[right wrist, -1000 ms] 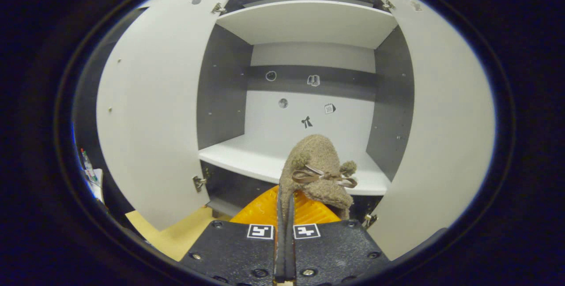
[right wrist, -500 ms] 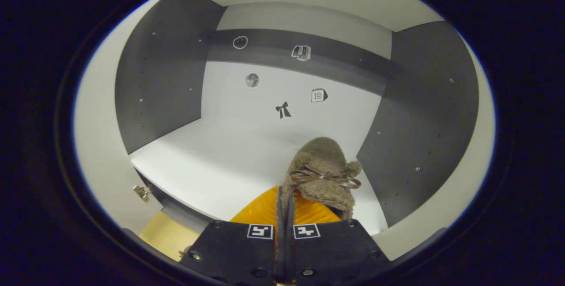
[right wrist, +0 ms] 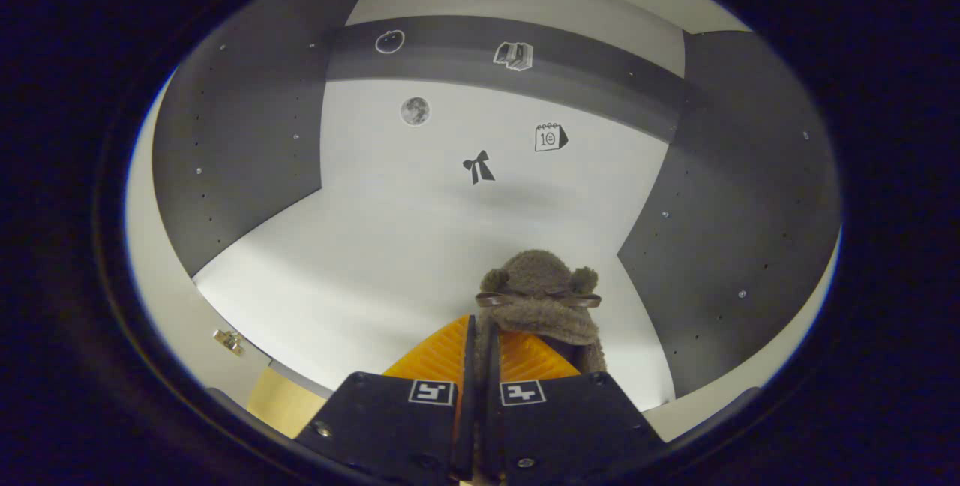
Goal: Grab one shoe with the right hand and put it into the shoe cabinet, grab the other shoe with the left hand and put it into the shoe cabinet; then close the right door with the right hand and the left door with the left hand.
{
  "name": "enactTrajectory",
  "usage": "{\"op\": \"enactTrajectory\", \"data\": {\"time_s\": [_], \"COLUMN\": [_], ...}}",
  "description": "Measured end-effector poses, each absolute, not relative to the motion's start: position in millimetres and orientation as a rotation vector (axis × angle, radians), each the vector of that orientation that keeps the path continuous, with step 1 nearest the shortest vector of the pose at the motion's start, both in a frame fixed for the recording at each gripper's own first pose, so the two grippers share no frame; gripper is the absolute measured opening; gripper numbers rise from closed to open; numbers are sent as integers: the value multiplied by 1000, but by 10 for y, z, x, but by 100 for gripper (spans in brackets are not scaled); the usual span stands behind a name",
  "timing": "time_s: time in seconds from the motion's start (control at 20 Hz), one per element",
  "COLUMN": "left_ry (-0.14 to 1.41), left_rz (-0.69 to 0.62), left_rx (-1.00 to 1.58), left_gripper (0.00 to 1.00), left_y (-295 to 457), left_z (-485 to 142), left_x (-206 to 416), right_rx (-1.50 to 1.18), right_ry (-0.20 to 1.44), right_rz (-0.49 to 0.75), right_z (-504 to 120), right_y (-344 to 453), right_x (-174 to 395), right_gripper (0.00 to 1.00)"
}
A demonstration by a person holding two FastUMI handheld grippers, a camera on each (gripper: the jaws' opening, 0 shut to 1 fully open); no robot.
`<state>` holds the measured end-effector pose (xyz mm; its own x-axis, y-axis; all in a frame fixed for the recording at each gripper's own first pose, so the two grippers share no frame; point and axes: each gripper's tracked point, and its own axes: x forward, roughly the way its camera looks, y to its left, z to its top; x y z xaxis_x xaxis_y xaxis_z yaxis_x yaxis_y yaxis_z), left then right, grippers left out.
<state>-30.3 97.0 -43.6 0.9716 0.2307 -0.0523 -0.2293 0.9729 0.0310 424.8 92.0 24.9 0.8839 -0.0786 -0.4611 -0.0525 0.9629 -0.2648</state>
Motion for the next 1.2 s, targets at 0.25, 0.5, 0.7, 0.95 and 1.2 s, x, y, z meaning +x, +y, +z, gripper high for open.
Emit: {"op": "enactTrajectory", "data": {"time_s": [0.25, 0.5, 0.7, 0.95, 1.2], "left_ry": [49, 35, 35, 47, 45], "left_rz": [231, 228, 202, 138, 96], "left_rx": [18, 8, 5, -29, -24], "left_gripper": [95, 95, 99, 95, 95], "left_y": [972, 995, 915, 692, 524], "left_z": [-427, -410, -403, -424, -395], "left_x": [-334, -299, -259, -155, -117], "right_rx": [-285, -258, -230, -152, -108], "right_ry": [505, 453, 350, 194, 36], "right_rz": [-4, 23, 76, 154, 167], "right_z": [236, 455, 778, 1169, 1292], "right_y": [982, 1002, 989, 1043, 920], "right_x": [4213, 3998, 3633, 2960, 2307], "right_gripper": [36, 56, 72, 82, 90]}}
